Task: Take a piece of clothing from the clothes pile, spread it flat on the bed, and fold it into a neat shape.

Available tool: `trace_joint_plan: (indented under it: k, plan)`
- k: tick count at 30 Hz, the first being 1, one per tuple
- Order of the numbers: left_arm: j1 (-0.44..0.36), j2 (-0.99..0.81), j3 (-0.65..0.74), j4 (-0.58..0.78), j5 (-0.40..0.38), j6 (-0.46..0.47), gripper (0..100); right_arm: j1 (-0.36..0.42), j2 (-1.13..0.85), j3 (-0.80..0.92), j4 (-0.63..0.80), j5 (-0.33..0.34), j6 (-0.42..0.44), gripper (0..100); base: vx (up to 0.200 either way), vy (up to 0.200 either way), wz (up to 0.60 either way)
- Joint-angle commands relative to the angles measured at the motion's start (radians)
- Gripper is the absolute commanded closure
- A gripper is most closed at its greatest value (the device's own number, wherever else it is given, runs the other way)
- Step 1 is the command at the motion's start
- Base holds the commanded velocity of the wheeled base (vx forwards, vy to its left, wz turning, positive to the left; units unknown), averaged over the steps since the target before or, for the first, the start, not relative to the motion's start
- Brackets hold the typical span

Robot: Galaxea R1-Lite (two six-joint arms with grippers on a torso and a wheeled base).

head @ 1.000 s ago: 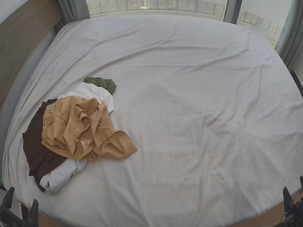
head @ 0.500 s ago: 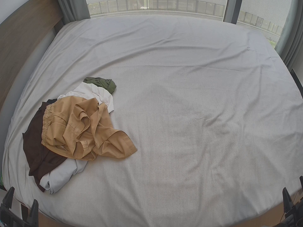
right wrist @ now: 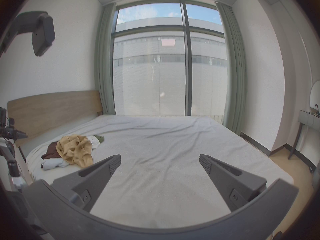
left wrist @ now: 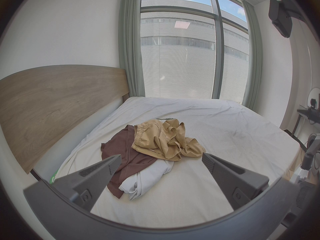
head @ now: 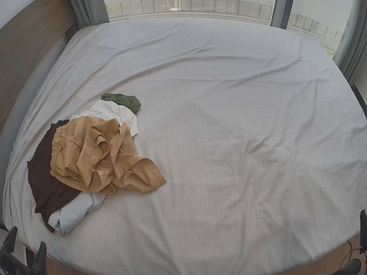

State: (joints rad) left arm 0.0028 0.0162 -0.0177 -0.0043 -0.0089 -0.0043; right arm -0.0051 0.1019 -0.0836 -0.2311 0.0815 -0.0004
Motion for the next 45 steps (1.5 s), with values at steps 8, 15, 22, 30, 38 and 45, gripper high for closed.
trace_joint_plan:
  k: [8,15,22,30,38,45]
  plan:
    - [0.000,-0.016,0.018,0.000,0.000,0.000,0,0.304,0.498,-0.143,-0.070,0.078,0.269,0,0.000,0.000,0.00]
    - [0.000,-0.016,0.018,0.000,0.000,-0.002,0,0.404,0.725,-0.214,-0.152,0.119,0.307,0,0.000,0.000,0.00]
    - [0.000,-0.016,0.018,0.000,-0.002,0.000,0,0.459,1.041,-0.220,-0.396,0.121,0.319,0,0.000,0.000,0.00]
    - [0.000,-0.016,0.018,0.000,-0.002,0.000,0,0.553,1.331,-0.268,-0.623,0.115,0.362,0,0.000,0.000,0.00]
    - [0.000,-0.016,0.018,0.000,-0.002,0.001,0,0.577,1.515,-0.341,-0.751,0.124,0.385,0,0.000,0.000,0.00]
    - [0.000,-0.016,0.018,0.000,-0.002,0.001,0,0.596,1.642,-0.392,-0.768,0.126,0.407,0,0.000,0.000,0.00]
